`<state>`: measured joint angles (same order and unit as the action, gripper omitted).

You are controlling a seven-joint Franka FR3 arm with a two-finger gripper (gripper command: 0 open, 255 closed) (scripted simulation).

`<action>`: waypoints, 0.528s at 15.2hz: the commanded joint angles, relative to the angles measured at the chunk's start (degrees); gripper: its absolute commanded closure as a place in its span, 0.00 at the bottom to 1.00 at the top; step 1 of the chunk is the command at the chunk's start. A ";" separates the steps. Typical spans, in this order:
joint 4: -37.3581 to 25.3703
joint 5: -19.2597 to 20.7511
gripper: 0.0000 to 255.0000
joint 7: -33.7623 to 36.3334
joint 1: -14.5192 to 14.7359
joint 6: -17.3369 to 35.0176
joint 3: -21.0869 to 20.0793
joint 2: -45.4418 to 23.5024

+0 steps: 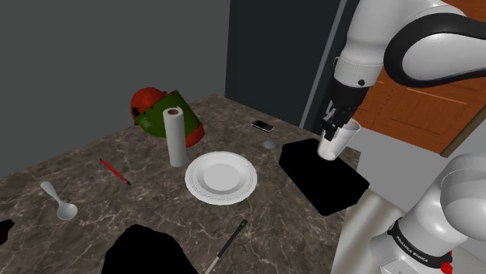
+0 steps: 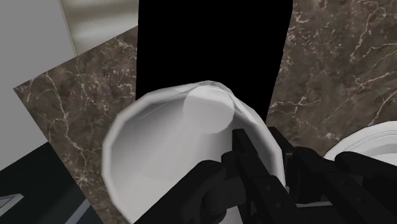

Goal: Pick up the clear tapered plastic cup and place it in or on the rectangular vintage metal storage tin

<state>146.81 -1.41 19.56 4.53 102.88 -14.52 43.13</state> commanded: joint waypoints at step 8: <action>4.38 -0.35 1.00 0.48 0.19 4.92 -0.57 -0.54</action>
<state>151.05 -1.76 20.06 4.72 107.63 -15.11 42.58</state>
